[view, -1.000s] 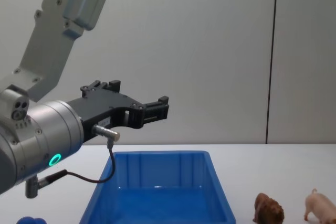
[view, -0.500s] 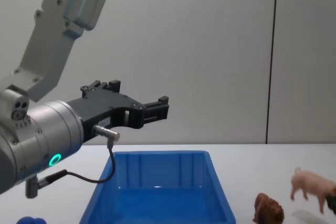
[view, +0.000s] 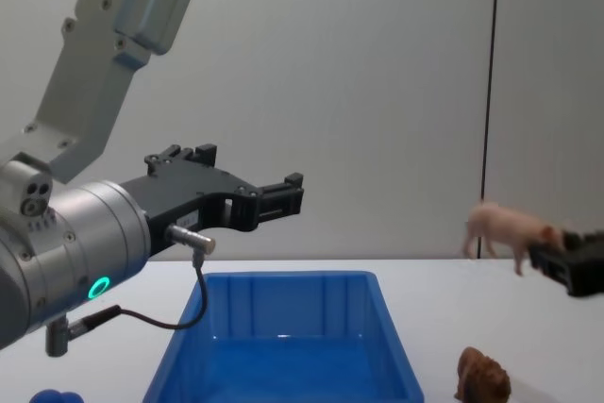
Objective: Pick up the two dolls from the table and place them into the box.
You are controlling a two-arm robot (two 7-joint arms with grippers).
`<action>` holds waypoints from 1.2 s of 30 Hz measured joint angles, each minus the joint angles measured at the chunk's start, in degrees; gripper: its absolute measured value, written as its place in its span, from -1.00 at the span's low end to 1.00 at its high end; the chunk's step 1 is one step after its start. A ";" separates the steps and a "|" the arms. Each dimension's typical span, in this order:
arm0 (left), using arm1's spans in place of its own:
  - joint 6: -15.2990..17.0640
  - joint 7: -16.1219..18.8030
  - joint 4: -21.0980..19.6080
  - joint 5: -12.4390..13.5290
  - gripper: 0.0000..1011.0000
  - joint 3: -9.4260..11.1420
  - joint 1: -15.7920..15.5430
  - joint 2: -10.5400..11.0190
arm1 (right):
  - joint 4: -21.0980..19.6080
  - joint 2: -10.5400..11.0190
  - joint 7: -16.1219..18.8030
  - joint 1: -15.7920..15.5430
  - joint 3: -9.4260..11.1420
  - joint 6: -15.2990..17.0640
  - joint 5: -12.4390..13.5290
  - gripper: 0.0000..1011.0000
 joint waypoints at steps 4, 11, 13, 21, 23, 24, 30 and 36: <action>0.00 0.00 0.00 0.00 0.98 0.00 0.00 0.00 | -0.31 -0.73 2.42 1.74 -0.46 0.92 -0.72 -0.52; 0.00 0.00 0.00 0.00 0.98 0.00 0.00 0.00 | 0.89 -2.85 7.56 5.57 -1.97 4.16 -2.66 -0.52; 0.00 0.00 0.00 0.00 0.98 0.00 0.00 0.00 | 1.41 -3.33 8.33 6.28 -2.34 4.77 -3.06 -0.52; 0.00 0.00 0.00 0.00 0.98 0.00 0.00 0.00 | 5.76 -6.25 12.74 9.74 -4.84 8.11 -5.89 -0.52; 0.00 0.00 0.00 0.00 0.98 0.00 0.00 0.00 | 6.42 -6.66 13.43 10.17 -5.26 8.38 -6.36 -0.52; 0.00 0.00 0.00 0.00 0.98 0.00 0.00 0.00 | 7.10 -7.10 13.98 10.58 -5.72 8.51 -6.73 -0.52; 0.00 0.00 0.00 0.00 0.98 0.00 0.00 0.00 | 8.66 -8.26 15.88 11.45 -7.03 8.35 -7.81 -0.40; 0.00 0.00 0.00 0.00 0.98 0.00 0.00 0.00 | 9.60 -9.04 17.19 11.91 -8.09 7.36 -8.37 0.00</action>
